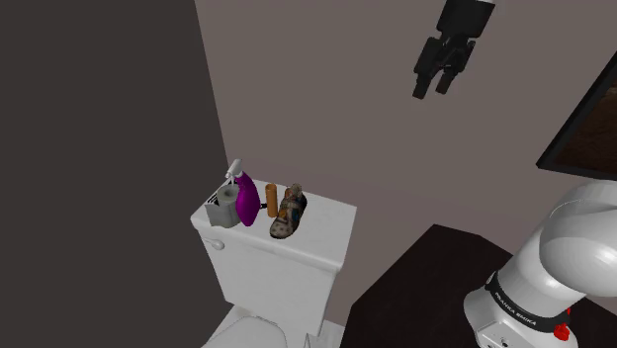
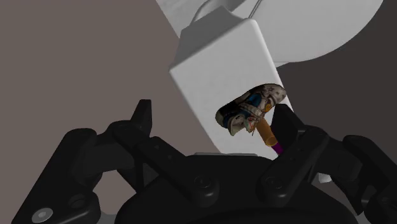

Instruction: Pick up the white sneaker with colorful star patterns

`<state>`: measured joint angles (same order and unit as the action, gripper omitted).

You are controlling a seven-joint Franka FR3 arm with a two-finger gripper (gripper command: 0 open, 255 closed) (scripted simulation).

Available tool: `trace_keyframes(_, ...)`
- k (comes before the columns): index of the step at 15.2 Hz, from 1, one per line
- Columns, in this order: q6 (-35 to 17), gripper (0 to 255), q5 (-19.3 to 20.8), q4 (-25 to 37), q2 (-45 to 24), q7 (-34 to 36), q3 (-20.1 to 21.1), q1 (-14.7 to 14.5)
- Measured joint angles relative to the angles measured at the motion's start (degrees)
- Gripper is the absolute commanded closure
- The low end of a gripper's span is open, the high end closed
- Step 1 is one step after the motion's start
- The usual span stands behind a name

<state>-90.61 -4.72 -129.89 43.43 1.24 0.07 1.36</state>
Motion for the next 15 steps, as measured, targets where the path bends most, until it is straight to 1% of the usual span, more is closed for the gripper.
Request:
trace_keyframes(1, 0.0, 0, 0.0, 0.0, 0.0, 0.0, 0.0, 0.0)
trace_keyframes(3, -1.6, 0, -0.5, -0.7, -0.9, 2.3, 1.6, 0.1)
trace_keyframes(7, -7.5, 0, -1.7, -3.0, -4.4, 9.4, 6.4, 0.6)
trace_keyframes(10, -12.9, 0, -2.2, -4.7, -8.1, 14.9, 10.0, 1.1)
trace_keyframes(15, -20.2, 0, -1.5, -3.7, -16.8, 25.0, 16.1, 2.4)
